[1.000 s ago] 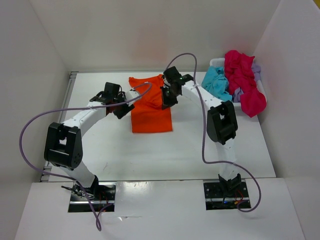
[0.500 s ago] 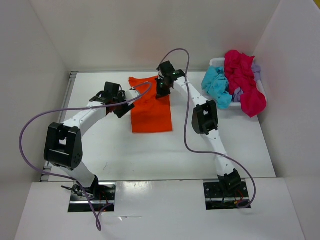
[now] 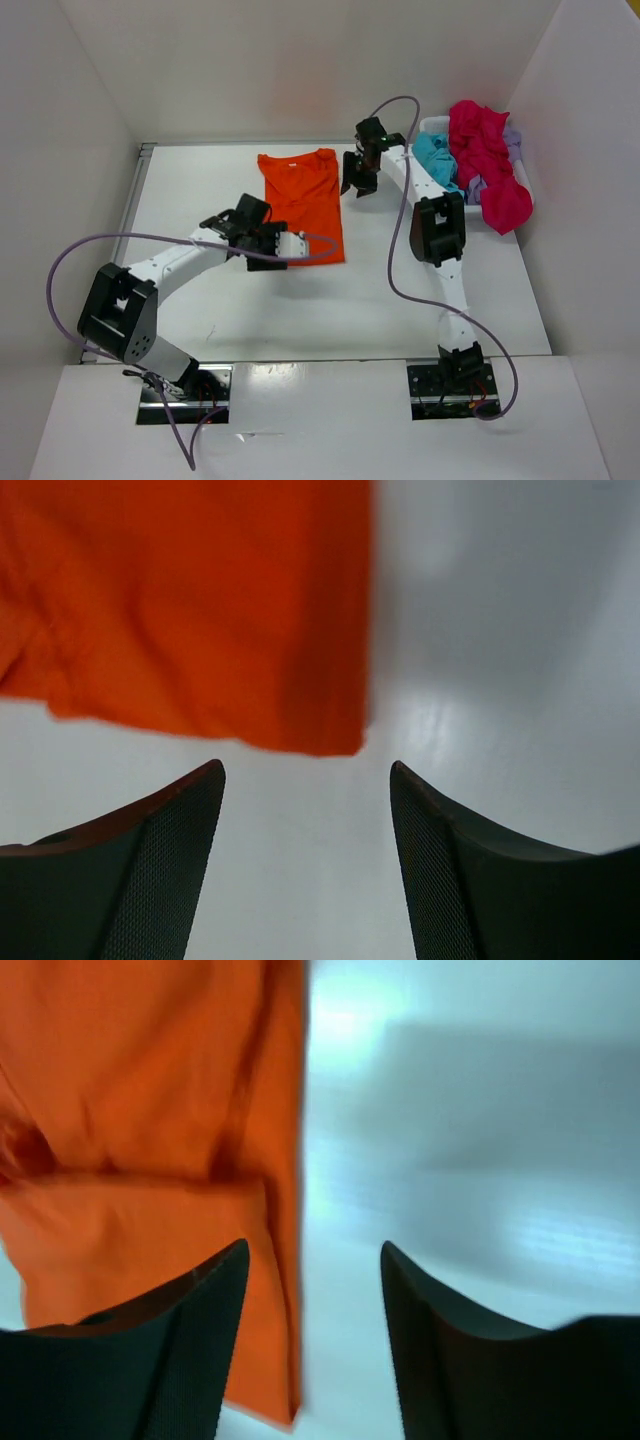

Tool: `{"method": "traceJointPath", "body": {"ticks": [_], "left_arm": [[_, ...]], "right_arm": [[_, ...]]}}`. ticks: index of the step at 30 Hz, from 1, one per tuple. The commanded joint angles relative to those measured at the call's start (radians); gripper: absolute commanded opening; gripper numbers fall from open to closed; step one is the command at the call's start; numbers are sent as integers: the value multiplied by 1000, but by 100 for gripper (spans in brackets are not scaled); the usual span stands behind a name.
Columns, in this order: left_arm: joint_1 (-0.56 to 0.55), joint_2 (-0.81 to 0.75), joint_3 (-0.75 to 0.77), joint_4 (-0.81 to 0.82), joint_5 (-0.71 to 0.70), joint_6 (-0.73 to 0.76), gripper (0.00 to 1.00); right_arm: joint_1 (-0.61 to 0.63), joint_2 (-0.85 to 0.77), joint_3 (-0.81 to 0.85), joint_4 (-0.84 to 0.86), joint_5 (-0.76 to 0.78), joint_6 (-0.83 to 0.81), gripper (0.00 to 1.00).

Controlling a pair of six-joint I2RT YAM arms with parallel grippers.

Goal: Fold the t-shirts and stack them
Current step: Fold the folded rectangular tshirt in 1/3 of the way, then grab one side of the 2/3 rectangular tshirt with both arms

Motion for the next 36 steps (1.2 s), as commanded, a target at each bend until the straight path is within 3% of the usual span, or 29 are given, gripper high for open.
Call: {"method": "traceJointPath", "body": {"ticks": [1, 7, 16, 30, 36], "left_arm": [[-77, -40, -83, -48, 24, 207, 75], [-86, 10, -117, 11, -17, 260, 76], [-77, 96, -127, 137, -83, 240, 76], [-77, 126, -147, 147, -97, 213, 37], [-77, 126, -147, 147, -77, 185, 25]], "right_arm": [[36, -244, -248, 49, -9, -22, 63], [36, -442, -640, 170, -36, -2, 67], [76, -524, -864, 236, -104, 51, 68], [159, -458, -918, 293, -112, 120, 74], [159, -443, -943, 284, -151, 120, 63]]}}
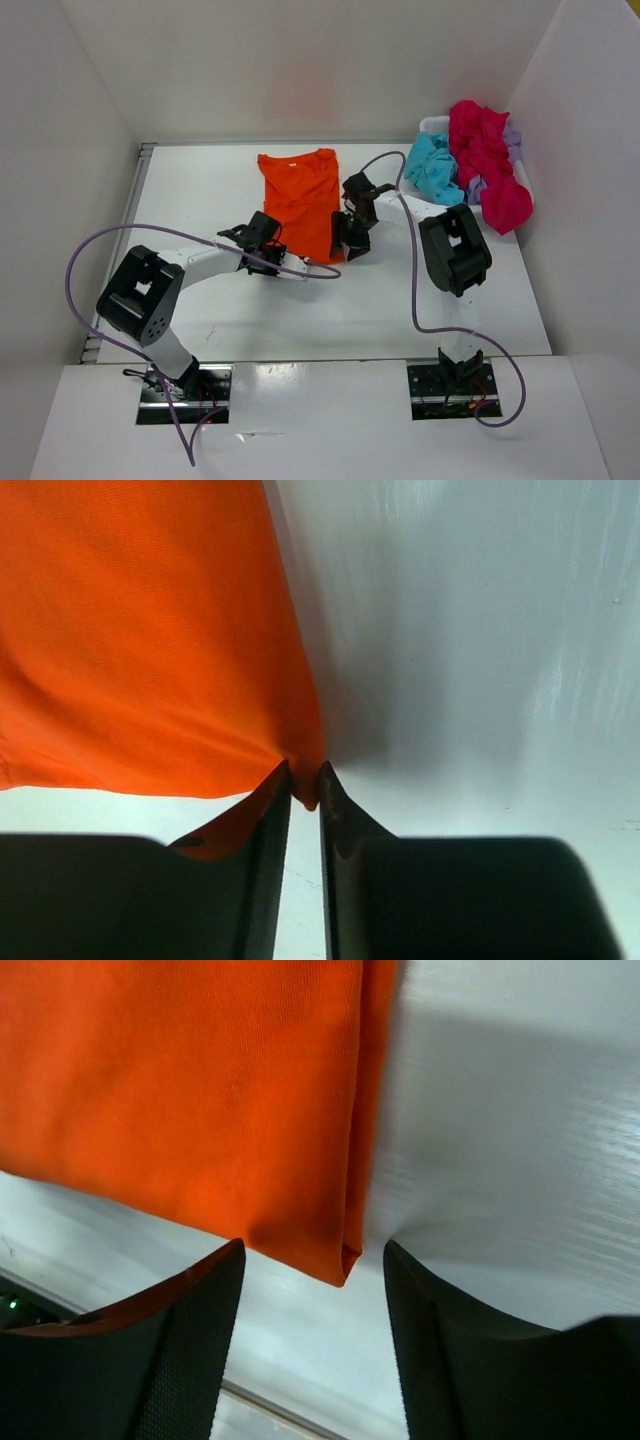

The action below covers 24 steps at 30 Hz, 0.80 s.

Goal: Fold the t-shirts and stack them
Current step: Grab one side of the 2/3 rectangular tshirt with both arms

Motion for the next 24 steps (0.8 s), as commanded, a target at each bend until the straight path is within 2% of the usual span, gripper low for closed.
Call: {"method": "traceJointPath", "body": {"ticks": [1, 5, 7, 8, 10, 11, 13, 16, 20, 24], "left_arm": [[5, 10, -7, 0, 43, -45, 22], [5, 10, 4, 12, 43, -87, 13], [5, 10, 4, 12, 43, -87, 13], [5, 10, 4, 12, 43, -87, 13], [5, 10, 4, 12, 43, -97, 7], [5, 10, 4, 12, 43, -97, 5], [5, 10, 4, 12, 52, -125, 0], [5, -9, 13, -24, 81, -148, 0], [-4, -53, 22, -122, 95, -188, 0], [-14, -118, 22, -250, 95, -220, 0]], "right_arm": [[2, 13, -29, 35, -26, 8, 60], [2, 22, -49, 45, -61, 8, 45], [2, 33, -49, 45, -72, 8, 36], [2, 33, -49, 55, -81, 8, 24], [2, 33, -59, 67, -92, 17, 12], [2, 33, -59, 67, -102, 17, 3], [2, 33, -68, 67, -102, 17, 0], [2, 15, -68, 55, -93, 7, 0], [2, -39, -101, 29, -93, 7, 0], [37, -155, -205, 10, -73, 16, 0]]}}
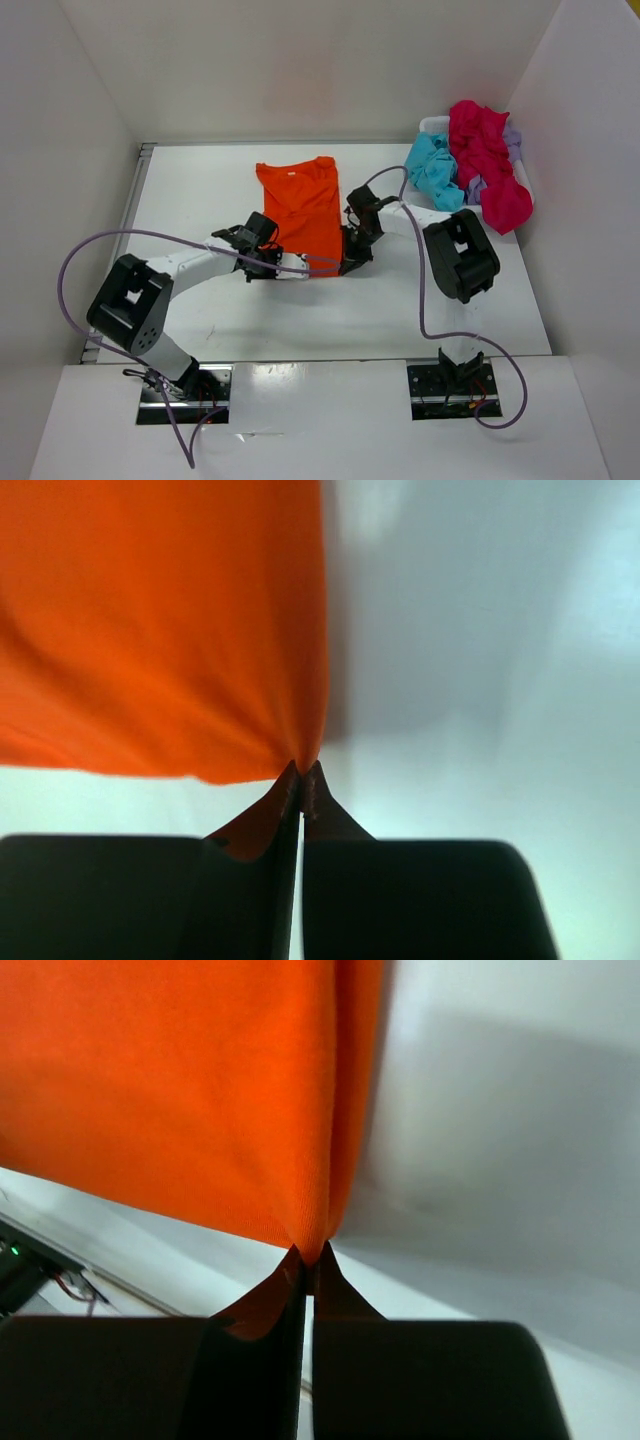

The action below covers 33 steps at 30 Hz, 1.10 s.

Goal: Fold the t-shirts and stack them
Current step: Grab one side of the 2/3 rectangular tshirt with both arms, then fold the long partially folded tshirt into a neat square

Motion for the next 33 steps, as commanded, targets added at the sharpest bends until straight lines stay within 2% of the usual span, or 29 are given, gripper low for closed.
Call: {"method": "traceJointPath", "body": {"ticks": [1, 10, 18, 24, 29, 33], "left_arm": [[-21, -95, 32, -172, 41, -76, 0], [-173, -311, 95, -554, 117, -211, 0], [-182, -437, 194, -760, 261, -223, 0], [-67, -425, 354, -726, 363, -314, 0], [2, -339, 400, -620, 412, -389, 0], [45, -275, 391, -510, 362, -450, 0]], "right_arm": [[44, -123, -85, -33, 20, 9, 0], [281, -408, -211, -138, 75, 180, 0], [471, -638, -232, -233, 90, 407, 0], [482, -715, -180, -233, 78, 484, 0], [375, -691, -169, -233, 69, 406, 0], [256, -639, -169, -208, 49, 328, 0]]}}
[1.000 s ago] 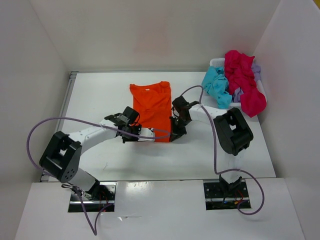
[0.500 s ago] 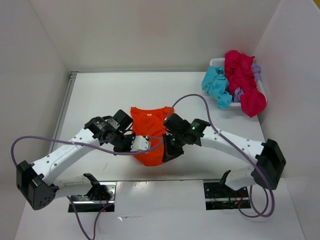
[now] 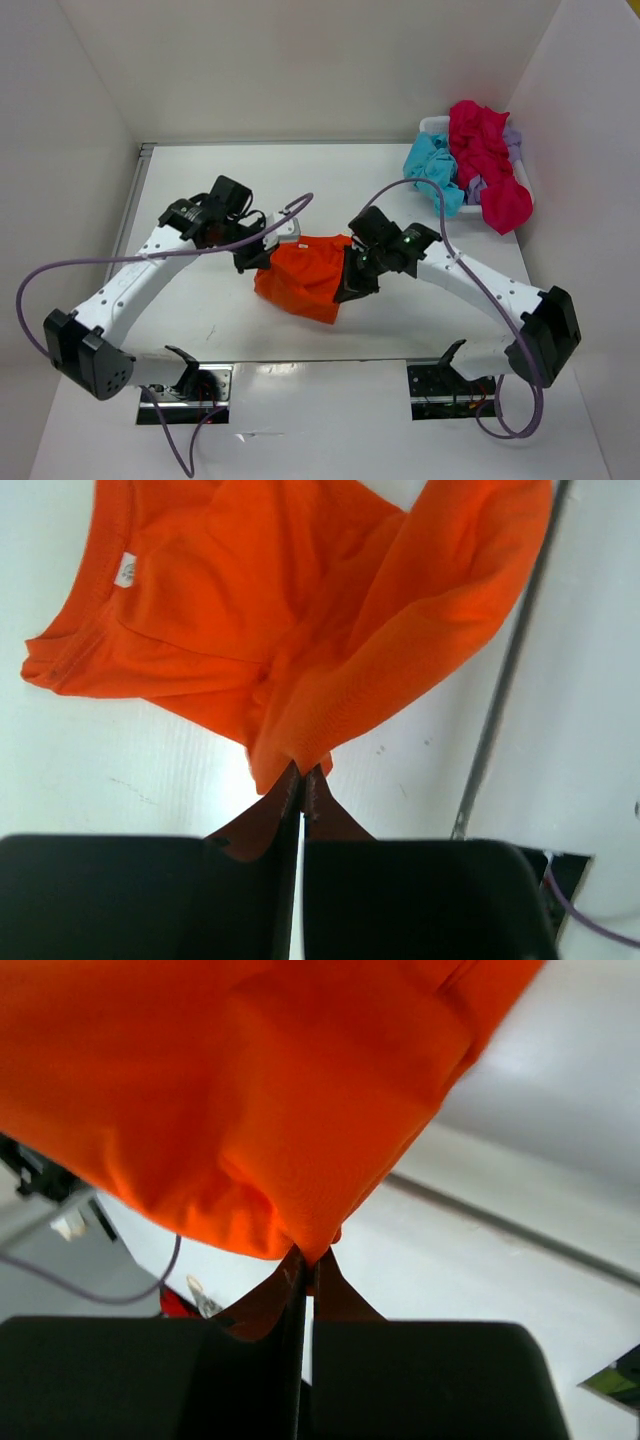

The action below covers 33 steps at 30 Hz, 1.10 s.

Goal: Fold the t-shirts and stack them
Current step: Fold the long partially folded tshirt into a neat square

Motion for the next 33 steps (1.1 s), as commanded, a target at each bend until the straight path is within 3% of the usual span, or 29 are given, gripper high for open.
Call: {"method": "traceJointPath", "body": {"ticks": [1, 14, 22, 33], "left_arm": [[24, 58, 5, 147, -7, -83, 0], [93, 227, 32, 394, -205, -178, 0], [128, 268, -5, 529, -227, -209, 0], [119, 360, -44, 653, -250, -218, 0]], "right_arm": [[-113, 39, 46, 15, -21, -92, 0], [-353, 346, 261, 63, -61, -307, 0], [-400, 521, 370, 120, -92, -337, 0], [-428, 619, 435, 118, -92, -337, 0]]}}
